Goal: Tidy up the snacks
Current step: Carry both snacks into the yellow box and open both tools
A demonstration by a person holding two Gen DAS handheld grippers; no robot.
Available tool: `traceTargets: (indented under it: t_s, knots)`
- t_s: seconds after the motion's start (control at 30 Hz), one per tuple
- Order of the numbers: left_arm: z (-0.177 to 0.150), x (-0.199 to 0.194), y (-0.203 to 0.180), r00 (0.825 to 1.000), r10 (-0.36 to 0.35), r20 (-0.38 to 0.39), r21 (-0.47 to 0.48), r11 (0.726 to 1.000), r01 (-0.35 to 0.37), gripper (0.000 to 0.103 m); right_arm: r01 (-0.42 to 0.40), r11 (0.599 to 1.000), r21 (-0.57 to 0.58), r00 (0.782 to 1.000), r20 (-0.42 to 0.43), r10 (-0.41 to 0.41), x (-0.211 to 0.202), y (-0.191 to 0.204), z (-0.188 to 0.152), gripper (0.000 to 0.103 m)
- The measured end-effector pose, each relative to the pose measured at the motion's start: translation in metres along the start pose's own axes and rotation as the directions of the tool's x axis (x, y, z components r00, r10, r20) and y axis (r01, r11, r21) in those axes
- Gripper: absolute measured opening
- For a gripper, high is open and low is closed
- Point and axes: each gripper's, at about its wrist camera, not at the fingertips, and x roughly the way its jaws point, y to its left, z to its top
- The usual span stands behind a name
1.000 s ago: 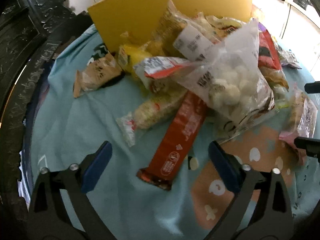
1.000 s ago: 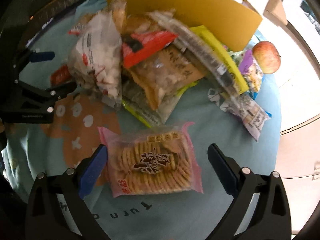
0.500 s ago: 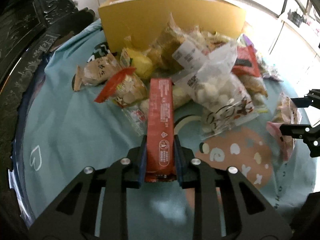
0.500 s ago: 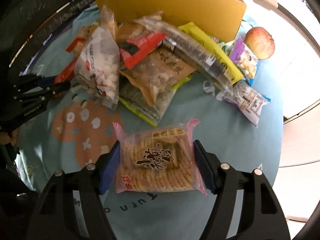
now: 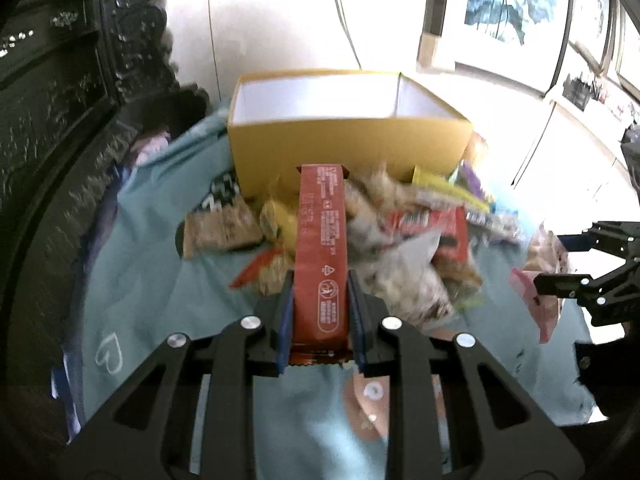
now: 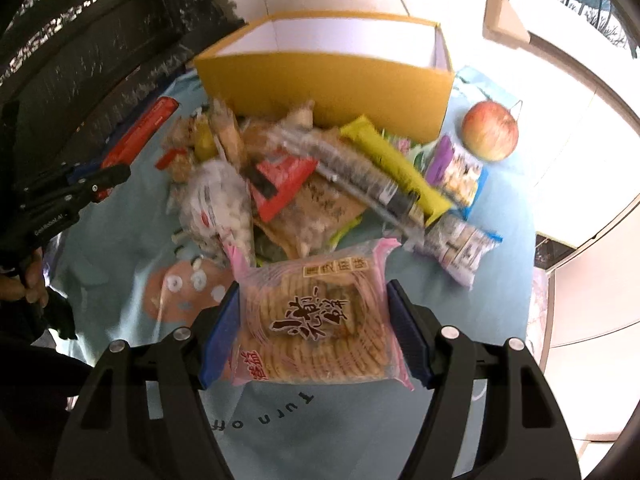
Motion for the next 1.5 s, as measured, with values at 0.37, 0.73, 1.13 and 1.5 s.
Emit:
traceTargets:
  t_s: [0.37, 0.73, 1.13, 1.5]
  knots:
    - [0.065, -0.038, -0.014, 0.992, -0.021, 0.126, 0.028, 0.999, 0.018, 0.023, 0.014, 1.0, -0.021, 0.983, 0.186, -0.01, -0.065, 0.001, 0.064, 0.071]
    - [0.126, -0.047, -0.032, 0.981, -0.037, 0.189, 0.075, 0.997, 0.023, 0.024, 0.034, 0.999, -0.028, 0.952, 0.306, -0.024, -0.101, -0.008, 0.129, 0.071]
    - [0.162, -0.014, -0.024, 0.984, -0.016, 0.178, 0.05, 0.999, 0.007, 0.024, 0.022, 1.0, 0.0, 0.953, 0.303, -0.021, -0.082, -0.022, 0.171, 0.071]
    - [0.239, 0.06, -0.015, 0.983, 0.083, 0.165, 0.029, 0.996, -0.089, 0.101, 0.126, 0.992, 0.033, 0.941, 0.314, -0.13, -0.027, -0.038, 0.276, 0.098]
